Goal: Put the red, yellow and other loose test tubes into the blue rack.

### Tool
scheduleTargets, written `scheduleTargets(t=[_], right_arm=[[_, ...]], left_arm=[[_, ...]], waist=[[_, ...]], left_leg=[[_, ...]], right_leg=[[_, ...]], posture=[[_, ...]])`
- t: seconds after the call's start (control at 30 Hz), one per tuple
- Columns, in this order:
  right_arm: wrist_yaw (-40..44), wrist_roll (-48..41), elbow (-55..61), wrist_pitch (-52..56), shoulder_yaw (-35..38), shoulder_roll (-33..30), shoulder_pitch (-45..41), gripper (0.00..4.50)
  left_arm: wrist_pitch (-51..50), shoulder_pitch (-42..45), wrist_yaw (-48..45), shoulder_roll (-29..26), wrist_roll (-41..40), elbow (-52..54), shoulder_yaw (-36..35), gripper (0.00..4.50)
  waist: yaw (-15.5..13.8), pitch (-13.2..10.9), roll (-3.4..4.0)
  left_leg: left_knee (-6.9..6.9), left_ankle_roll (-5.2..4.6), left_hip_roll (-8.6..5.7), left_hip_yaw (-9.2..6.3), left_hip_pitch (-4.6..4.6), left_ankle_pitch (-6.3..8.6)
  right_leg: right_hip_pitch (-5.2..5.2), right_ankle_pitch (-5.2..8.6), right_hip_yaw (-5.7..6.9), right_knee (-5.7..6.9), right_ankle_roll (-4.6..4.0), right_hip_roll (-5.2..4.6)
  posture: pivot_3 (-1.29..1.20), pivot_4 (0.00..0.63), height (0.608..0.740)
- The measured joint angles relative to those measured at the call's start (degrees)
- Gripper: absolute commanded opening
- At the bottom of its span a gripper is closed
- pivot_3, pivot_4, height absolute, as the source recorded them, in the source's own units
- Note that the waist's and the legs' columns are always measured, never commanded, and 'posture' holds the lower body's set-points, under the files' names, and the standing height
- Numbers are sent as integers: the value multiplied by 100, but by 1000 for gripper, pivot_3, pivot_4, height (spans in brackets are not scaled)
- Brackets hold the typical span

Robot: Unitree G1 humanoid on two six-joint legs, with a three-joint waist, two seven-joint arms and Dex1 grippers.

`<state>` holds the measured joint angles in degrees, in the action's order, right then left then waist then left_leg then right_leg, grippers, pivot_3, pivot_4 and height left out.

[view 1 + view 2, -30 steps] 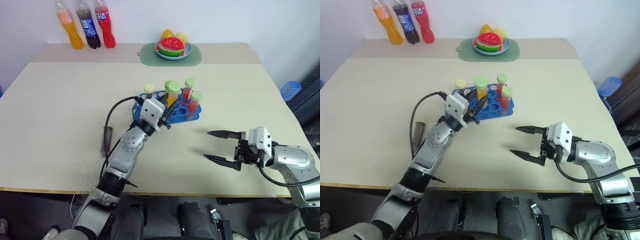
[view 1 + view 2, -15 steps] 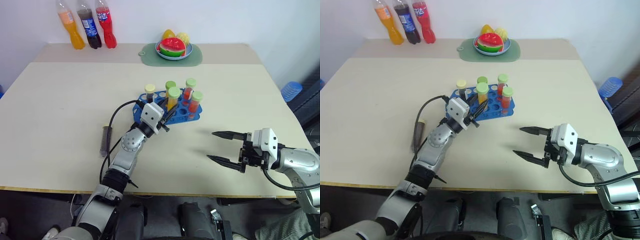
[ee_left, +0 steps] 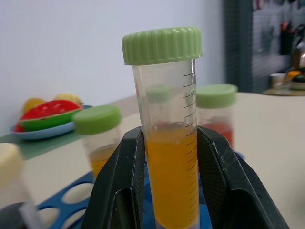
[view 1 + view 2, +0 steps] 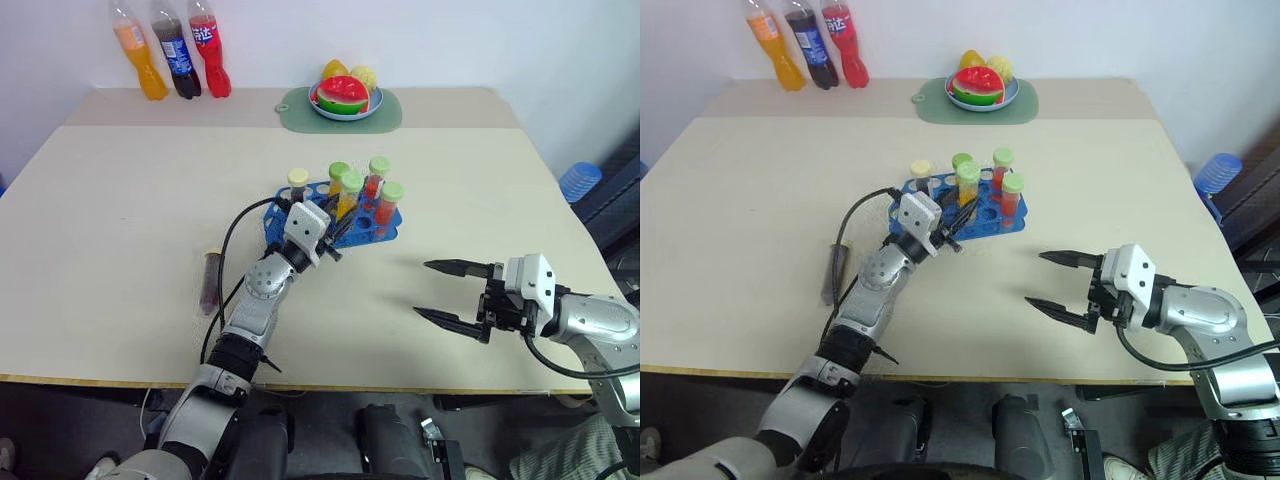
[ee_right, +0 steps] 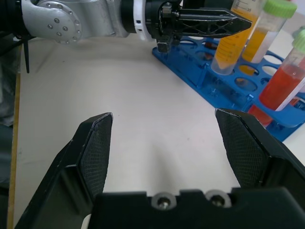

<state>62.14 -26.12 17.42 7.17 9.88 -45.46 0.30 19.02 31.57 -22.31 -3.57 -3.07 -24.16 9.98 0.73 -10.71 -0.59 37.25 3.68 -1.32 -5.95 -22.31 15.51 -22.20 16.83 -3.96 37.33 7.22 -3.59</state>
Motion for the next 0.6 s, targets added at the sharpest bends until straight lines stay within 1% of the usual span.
scheduleTargets(t=[0.17,0.6], right_arm=[[-2,0,0,0,-11,4,-16,3816],[-12,5,0,-11,-13,23,-12,3816]], left_arm=[[4,-6,-25,-52,3,-6,-75,1424],[-6,5,-415,203,-9,-25,1,1424]], waist=[[-14,0,0],[-13,1,-1]], left_leg=[[1,0,-1,0,0,0],[1,0,-1,0,0,0]], right_leg=[[2,0,0,0,0,-2],[2,0,0,0,0,-1]], posture=[[0,150,740],[0,150,740]])
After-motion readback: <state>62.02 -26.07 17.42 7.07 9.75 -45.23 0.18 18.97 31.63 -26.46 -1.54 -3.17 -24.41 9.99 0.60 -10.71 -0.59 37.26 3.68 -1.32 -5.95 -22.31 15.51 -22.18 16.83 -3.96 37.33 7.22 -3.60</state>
